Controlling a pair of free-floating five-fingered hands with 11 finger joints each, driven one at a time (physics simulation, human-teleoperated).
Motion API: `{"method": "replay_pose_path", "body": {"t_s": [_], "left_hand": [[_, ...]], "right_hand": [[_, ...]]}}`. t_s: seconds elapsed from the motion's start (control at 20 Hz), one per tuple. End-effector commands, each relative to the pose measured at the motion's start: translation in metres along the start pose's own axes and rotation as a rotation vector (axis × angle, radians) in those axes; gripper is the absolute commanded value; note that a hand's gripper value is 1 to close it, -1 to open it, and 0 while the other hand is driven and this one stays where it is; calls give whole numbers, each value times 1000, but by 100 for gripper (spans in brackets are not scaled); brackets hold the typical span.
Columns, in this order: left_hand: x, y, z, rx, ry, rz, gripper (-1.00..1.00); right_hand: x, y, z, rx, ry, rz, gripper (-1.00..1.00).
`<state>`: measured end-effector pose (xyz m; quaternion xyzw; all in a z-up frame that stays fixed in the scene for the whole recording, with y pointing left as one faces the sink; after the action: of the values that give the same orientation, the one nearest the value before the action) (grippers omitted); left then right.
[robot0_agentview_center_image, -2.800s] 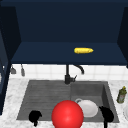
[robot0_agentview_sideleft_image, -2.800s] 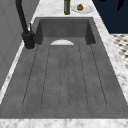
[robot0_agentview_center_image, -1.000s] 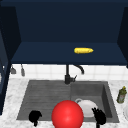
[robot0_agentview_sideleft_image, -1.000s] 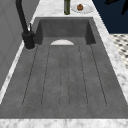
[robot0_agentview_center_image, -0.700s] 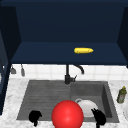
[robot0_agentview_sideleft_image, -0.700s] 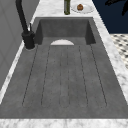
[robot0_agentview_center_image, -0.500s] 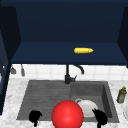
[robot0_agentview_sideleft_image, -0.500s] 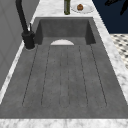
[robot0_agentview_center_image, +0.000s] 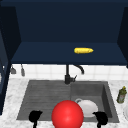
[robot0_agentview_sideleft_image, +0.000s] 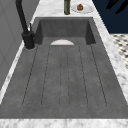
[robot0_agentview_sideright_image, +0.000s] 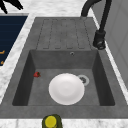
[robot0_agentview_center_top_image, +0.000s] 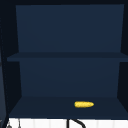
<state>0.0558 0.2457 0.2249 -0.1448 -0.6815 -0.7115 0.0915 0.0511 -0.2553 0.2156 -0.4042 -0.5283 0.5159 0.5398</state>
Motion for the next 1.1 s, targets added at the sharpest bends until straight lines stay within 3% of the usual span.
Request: {"method": "replay_pose_path", "body": {"t_s": [0.0, 0.15, 0.3, 0.4, 0.45, 1.05], "left_hand": [[-4, 2, 20, 39, 3, -3, -100], [-4, 13, 33, 64, -13, 4, -100], [-4, 21, 45, 72, 1, 5, -100], [-4, 26, 53, 68, 12, -15, -100], [-3, 28, 59, 71, 0, -30, -100], [12, 56, 117, 114, -34, 0, -100]], "right_hand": [[0, 0, 0, 0, 0, 0, 0], [0, 0, 0, -1, 1, -1, 0], [0, 0, 0, -2, 1, -2, 0], [0, 0, 0, -3, 1, -3, 0], [0, 0, 0, -3, 1, -3, 0], [0, 0, 0, -4, 2, -5, 0]]}}
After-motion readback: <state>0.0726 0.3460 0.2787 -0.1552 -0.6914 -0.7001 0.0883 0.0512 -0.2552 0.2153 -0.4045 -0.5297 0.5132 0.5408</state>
